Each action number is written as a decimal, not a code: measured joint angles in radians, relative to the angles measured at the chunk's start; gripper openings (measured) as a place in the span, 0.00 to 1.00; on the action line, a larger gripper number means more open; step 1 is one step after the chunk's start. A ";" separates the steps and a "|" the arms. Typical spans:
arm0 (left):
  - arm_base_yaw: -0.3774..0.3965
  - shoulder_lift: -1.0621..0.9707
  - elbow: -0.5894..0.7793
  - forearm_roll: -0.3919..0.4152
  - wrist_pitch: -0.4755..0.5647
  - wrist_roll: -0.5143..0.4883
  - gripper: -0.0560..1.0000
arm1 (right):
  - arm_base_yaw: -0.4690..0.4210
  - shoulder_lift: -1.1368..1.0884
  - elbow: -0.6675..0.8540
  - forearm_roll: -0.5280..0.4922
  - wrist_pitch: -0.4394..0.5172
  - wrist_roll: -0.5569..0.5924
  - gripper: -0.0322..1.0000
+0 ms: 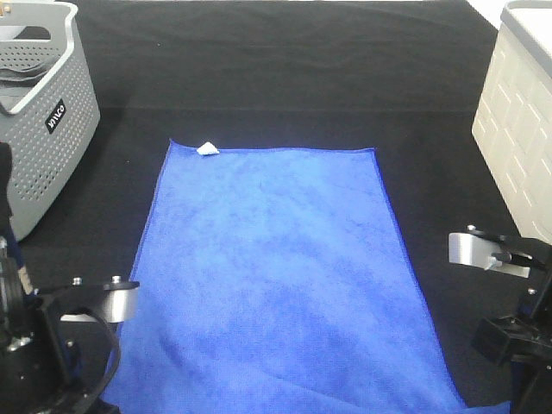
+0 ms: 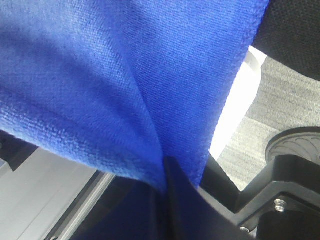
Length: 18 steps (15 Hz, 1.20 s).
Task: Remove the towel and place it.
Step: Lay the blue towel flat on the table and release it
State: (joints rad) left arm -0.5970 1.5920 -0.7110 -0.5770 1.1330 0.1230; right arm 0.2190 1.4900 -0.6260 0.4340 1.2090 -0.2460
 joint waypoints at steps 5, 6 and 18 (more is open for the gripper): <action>-0.002 0.017 0.000 -0.027 -0.038 0.003 0.05 | 0.000 0.006 0.000 0.000 0.000 -0.005 0.05; -0.002 0.017 0.000 -0.030 -0.039 0.003 0.05 | 0.000 0.006 0.000 0.009 0.000 -0.016 0.09; -0.141 0.017 -0.019 -0.047 -0.061 -0.072 0.71 | 0.000 -0.042 -0.005 0.032 0.001 0.000 0.66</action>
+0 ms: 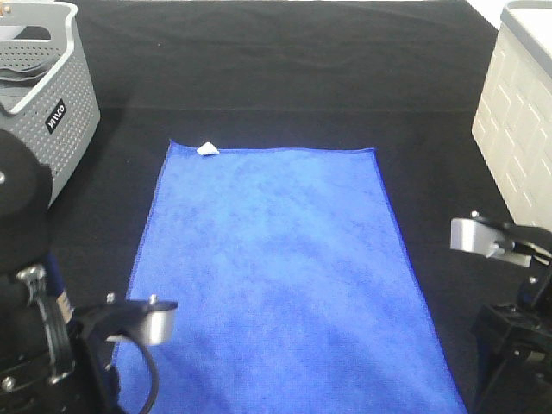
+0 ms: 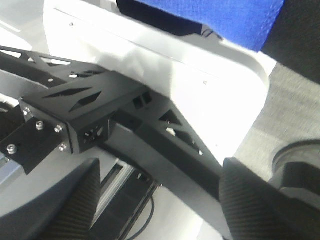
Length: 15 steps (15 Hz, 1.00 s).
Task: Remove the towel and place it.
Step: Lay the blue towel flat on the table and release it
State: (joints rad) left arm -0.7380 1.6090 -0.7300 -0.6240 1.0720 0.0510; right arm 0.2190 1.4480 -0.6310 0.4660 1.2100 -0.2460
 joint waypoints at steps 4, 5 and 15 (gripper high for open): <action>0.006 0.001 -0.160 0.137 0.003 -0.031 0.71 | -0.002 -0.031 -0.156 -0.050 -0.054 0.021 0.66; 0.032 0.001 -0.200 0.188 0.005 -0.051 0.71 | -0.002 -0.019 -0.218 -0.079 -0.063 0.033 0.66; 0.565 0.162 -0.585 0.306 -0.051 0.179 0.71 | -0.090 0.494 -1.009 -0.043 0.002 0.010 0.66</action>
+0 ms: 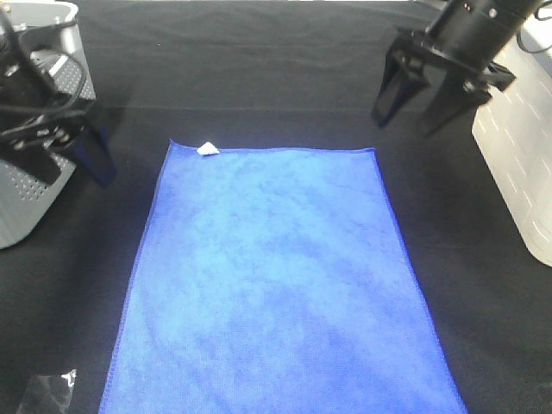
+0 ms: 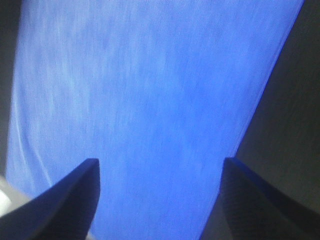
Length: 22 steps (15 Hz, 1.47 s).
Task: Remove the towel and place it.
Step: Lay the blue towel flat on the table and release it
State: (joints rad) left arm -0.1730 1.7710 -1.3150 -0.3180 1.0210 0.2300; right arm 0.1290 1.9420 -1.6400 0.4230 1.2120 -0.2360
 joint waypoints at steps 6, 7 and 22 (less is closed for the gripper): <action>0.013 0.373 -0.441 -0.024 -0.036 0.009 0.71 | -0.135 0.283 -0.307 0.162 0.001 -0.090 0.66; 0.013 0.438 -0.519 -0.027 -0.028 0.008 0.71 | -0.135 0.324 -0.337 0.169 0.001 -0.104 0.66; 0.043 0.820 -0.953 -0.021 0.068 -0.046 0.71 | -0.135 0.567 -0.501 -0.043 -0.011 -0.026 0.83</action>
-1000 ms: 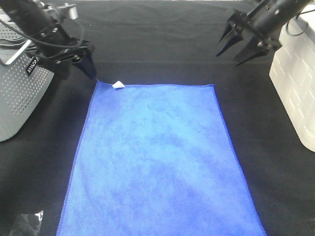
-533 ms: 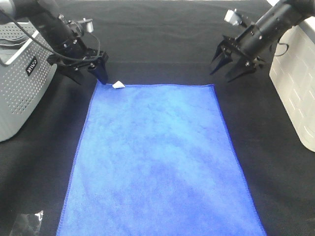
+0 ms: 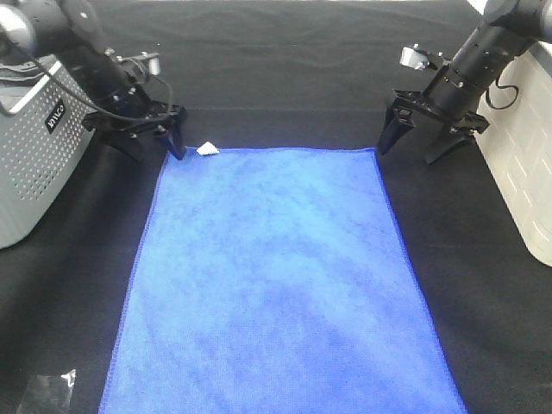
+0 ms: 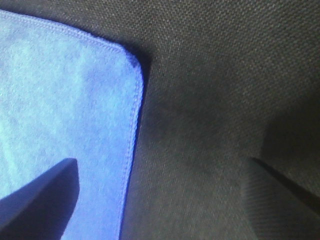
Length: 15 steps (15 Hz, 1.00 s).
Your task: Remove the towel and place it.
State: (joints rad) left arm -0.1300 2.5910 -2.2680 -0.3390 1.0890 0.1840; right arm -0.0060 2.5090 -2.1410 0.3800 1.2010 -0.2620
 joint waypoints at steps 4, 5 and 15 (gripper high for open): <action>0.040 0.026 -0.003 -0.073 -0.004 0.026 0.71 | 0.000 0.032 0.000 0.000 -0.066 0.002 0.83; 0.040 0.031 -0.008 -0.078 -0.006 0.034 0.71 | 0.000 0.032 0.000 0.000 -0.089 0.002 0.83; 0.040 0.047 -0.019 -0.138 -0.022 0.044 0.71 | 0.004 0.050 -0.007 0.010 -0.127 0.002 0.83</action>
State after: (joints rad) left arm -0.0900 2.6380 -2.2870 -0.4770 1.0670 0.2280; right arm -0.0020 2.5590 -2.1480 0.3900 1.0740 -0.2600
